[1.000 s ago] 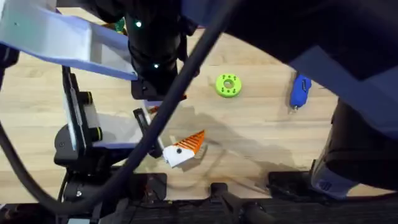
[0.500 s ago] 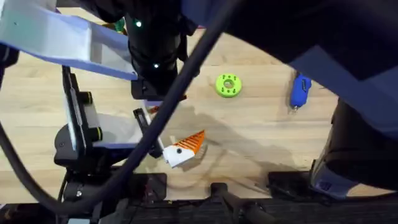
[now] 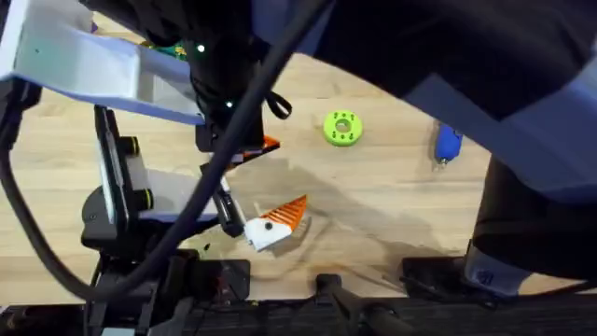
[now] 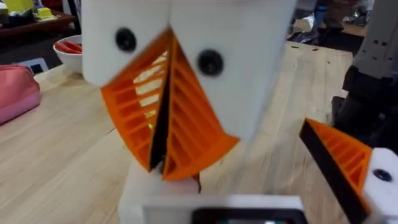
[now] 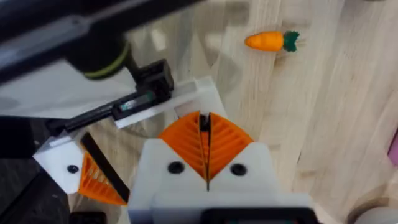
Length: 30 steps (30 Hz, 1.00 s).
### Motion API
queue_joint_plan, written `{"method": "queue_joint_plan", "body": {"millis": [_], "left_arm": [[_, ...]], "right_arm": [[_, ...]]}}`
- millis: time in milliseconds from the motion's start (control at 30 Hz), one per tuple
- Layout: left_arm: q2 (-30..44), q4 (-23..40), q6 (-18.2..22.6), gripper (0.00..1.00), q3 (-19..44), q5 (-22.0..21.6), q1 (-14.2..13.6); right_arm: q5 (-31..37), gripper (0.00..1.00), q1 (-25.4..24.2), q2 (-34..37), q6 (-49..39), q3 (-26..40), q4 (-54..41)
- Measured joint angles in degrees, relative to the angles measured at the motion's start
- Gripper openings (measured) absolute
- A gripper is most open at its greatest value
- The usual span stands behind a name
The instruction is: Pick up the gripper from the table and insert it into the empty holder that is missing its gripper. Then pick up a screw, insert it into the mounting hole, and use the screwdriver to tighten it. Finally, clean up the table by picking up the vegetable and placing it into the bucket.
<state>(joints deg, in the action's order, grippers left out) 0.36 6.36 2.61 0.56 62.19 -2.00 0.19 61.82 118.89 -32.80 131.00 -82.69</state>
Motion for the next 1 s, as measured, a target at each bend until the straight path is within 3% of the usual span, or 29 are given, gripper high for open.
{"method": "queue_joint_plan", "body": {"millis": [167,200,400,433,767,1000], "left_arm": [[0.0,0.0,0.0,0.986,0.0,0.0,0.0],[0.0,0.0,0.0,0.986,0.0,0.0,0.0],[0.0,0.0,0.1,0.986,0.0,0.0,0.0],[0.0,0.0,0.2,0.986,0.0,0.1,0.0],[0.0,0.0,0.2,0.986,0.0,0.2,0.0],[0.0,0.0,0.2,0.985,0.0,0.2,0.0]], "right_arm": [[0.0,0.006,0.0,0.0,0.0,0.0,0.0],[0.0,0.048,0.0,0.0,0.2,0.0,0.0],[0.3,0.913,0.0,0.0,1.4,0.0,-0.2],[0.5,0.968,-0.1,0.0,1.4,0.0,-0.3],[0.6,0.993,-1.0,-1.7,5.3,0.0,0.0],[0.4,0.994,-5.1,-6.7,12.9,0.0,-0.1]]}}
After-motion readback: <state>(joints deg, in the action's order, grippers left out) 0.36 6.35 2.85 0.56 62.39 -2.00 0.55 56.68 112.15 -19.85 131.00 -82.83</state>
